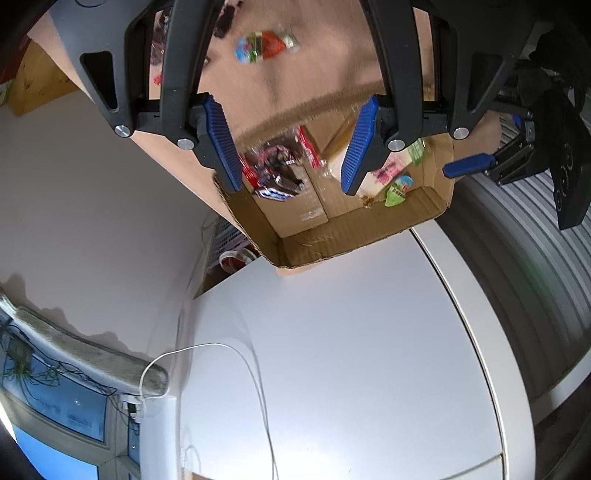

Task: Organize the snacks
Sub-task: 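Withdraw both grippers from the box back to the snack pile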

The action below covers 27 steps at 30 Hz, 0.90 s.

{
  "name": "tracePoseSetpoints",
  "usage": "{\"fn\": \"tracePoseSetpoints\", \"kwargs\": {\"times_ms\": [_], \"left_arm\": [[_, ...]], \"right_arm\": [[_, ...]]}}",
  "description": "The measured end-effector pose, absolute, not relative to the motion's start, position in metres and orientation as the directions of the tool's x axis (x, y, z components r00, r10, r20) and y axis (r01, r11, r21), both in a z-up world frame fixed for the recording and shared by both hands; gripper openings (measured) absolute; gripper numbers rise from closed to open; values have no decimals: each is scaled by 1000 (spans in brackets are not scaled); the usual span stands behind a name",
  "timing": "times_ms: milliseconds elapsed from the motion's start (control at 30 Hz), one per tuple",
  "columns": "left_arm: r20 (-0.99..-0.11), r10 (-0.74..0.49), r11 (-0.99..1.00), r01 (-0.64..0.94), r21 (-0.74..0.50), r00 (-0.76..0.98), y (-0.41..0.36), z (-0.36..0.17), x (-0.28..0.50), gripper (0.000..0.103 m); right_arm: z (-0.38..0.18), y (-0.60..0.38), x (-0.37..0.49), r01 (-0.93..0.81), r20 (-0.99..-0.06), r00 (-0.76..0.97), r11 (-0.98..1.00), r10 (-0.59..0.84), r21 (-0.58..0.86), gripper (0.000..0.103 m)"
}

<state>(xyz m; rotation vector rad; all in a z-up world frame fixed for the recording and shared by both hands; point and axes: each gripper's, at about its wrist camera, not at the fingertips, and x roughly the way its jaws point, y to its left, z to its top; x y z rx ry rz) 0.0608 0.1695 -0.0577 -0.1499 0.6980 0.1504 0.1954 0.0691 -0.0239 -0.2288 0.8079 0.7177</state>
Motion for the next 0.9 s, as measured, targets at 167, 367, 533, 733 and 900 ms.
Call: {"fn": "tracePoseSetpoints", "kwargs": {"times_ms": [167, 367, 533, 733, 900], "left_arm": [[-634, 86, 983, -170, -73, 769, 156, -49, 55, 52], [-621, 72, 987, -147, -71, 781, 136, -42, 50, 52], [-621, 39, 991, -112, -78, 783, 117, -43, 49, 52], [-632, -24, 995, -43, -91, 774, 92, -50, 56, 52], [-642, -67, 995, 7, -96, 764, 71, -57, 64, 52]], "right_arm": [[-15, 45, 179, -642, -713, 505, 764, 486, 66, 60], [-3, 10, 154, -614, -681, 558, 788, 475, 48, 82], [-1, -23, 130, -590, -670, 578, 806, 466, 52, 82], [-14, -58, 100, -561, -675, 593, 827, 439, 46, 82], [-42, -78, 81, -545, -709, 574, 837, 409, 42, 82]]}}
